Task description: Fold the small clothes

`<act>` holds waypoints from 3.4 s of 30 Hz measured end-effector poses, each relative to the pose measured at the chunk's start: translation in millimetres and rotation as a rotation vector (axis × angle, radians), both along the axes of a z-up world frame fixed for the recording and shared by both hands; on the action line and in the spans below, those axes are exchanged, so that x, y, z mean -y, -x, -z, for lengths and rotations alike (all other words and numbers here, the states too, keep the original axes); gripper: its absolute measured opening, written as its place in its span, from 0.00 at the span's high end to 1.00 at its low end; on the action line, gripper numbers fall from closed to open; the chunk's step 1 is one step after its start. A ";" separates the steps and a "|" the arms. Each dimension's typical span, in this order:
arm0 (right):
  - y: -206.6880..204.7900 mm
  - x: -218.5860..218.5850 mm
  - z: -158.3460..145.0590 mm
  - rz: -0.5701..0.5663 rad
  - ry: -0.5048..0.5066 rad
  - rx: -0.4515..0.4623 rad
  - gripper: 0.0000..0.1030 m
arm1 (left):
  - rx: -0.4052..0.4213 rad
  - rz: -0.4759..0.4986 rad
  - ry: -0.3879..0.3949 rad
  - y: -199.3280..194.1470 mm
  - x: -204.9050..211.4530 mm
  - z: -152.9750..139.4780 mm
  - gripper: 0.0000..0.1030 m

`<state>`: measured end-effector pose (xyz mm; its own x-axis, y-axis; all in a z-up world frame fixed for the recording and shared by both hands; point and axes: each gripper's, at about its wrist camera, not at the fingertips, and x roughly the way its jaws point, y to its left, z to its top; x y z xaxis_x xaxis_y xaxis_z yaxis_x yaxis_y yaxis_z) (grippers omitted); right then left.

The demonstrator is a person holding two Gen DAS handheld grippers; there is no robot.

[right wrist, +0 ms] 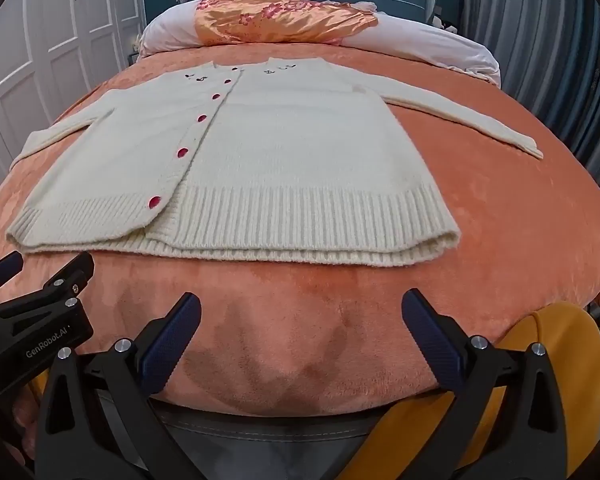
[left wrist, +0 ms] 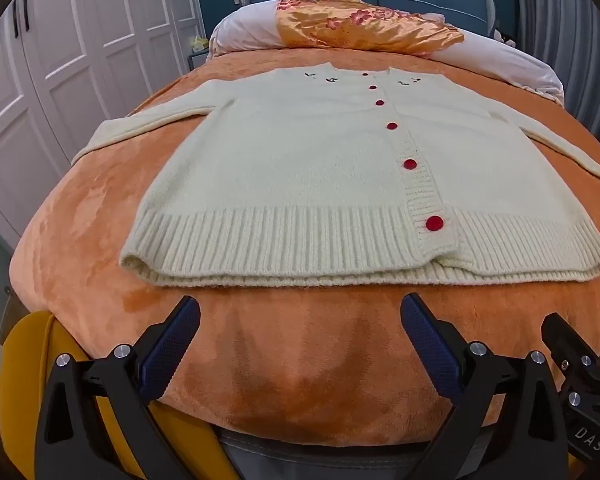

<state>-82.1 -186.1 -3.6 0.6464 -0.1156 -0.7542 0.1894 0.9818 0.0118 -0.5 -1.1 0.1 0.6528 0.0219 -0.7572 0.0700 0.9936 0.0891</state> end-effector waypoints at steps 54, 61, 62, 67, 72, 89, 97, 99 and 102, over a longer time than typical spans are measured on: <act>0.5 -7.0 -0.9 -0.016 0.008 0.002 0.05 | -0.028 0.019 -0.035 -0.2 5.9 7.9 0.05; 0.5 -6.9 -0.6 -0.019 0.009 0.003 0.05 | -0.028 0.020 -0.036 0.0 5.7 8.1 0.05; 0.5 -6.9 -0.5 -0.019 0.009 0.002 0.05 | -0.028 0.019 -0.038 -0.1 5.9 8.1 0.05; 0.4 -7.9 0.2 -0.019 0.010 -0.001 0.05 | -0.028 0.021 -0.036 -0.2 5.5 8.2 0.05; -0.4 -6.6 1.0 -0.014 0.004 -0.005 0.05 | -0.032 0.018 -0.037 -0.6 6.3 8.9 0.05; 1.1 -3.8 2.3 -0.013 0.002 -0.007 0.05 | -0.038 0.017 -0.039 -1.0 8.5 10.6 0.05; 0.9 -4.0 2.1 -0.012 0.001 -0.007 0.05 | -0.039 0.018 -0.042 -1.0 8.9 10.6 0.05; 0.8 -4.0 2.1 -0.013 0.001 -0.007 0.05 | -0.039 0.018 -0.042 -0.9 8.8 10.7 0.05; 0.8 -3.9 2.1 -0.013 0.001 -0.006 0.05 | -0.037 0.018 -0.042 -0.7 8.9 10.4 0.05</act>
